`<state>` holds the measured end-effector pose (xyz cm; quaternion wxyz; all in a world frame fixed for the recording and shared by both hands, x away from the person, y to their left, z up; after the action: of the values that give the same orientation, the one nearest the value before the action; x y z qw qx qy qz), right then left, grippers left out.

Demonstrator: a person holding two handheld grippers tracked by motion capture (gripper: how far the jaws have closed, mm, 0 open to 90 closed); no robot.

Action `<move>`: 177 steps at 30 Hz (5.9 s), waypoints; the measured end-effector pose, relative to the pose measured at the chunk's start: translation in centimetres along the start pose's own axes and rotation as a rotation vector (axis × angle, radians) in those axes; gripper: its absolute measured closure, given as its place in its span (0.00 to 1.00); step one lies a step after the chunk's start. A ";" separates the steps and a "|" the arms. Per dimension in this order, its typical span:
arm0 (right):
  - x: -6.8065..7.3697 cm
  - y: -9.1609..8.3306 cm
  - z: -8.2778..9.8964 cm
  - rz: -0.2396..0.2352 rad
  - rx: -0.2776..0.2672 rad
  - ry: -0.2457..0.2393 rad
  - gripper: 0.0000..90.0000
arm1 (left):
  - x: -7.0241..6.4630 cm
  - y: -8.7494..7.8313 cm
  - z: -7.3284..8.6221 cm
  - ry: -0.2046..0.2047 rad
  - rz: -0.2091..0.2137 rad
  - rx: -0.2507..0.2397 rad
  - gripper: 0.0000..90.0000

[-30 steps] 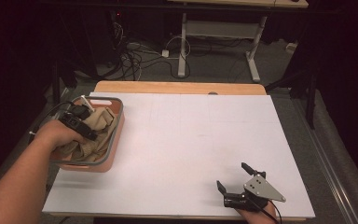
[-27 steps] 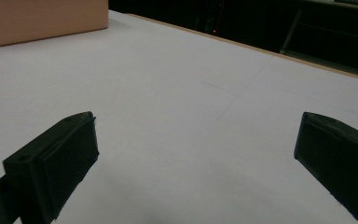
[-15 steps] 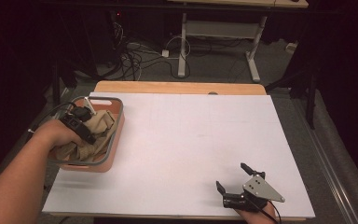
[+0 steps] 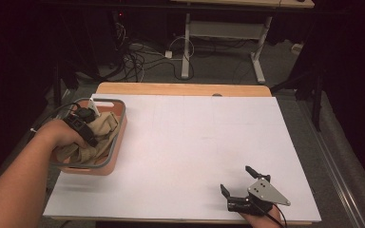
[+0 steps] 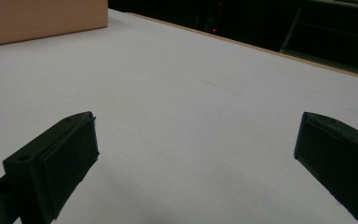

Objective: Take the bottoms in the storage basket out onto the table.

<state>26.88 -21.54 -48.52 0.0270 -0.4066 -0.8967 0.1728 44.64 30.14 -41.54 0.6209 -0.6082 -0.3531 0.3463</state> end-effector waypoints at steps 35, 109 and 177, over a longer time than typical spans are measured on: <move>0.0 -0.1 -0.1 0.005 -0.008 0.000 0.00 | -0.9 -5.9 -0.6 0.027 -0.052 0.033 0.65; 0.2 -0.1 -0.1 0.009 -0.011 0.002 0.00 | -8.7 -12.5 -5.2 0.159 -0.079 -0.045 0.66; 0.1 -0.1 -0.1 0.006 -0.015 0.003 0.00 | -17.1 -7.3 -11.8 0.297 -0.024 -0.204 0.65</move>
<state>26.74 -21.55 -48.42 0.0249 -0.4096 -0.8968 0.1656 46.06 9.24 -34.67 0.6054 -0.7082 -0.2979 0.2079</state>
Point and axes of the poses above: each handheld gripper's, and its own axes: y roughly forward along the jaws, z roughly out of its underside, x roughly to its left, the point moved 2 cm from there along y, roughly forward along the jaws, and after that the axes turned 8 degrees about -z, right-handed, at the moved point
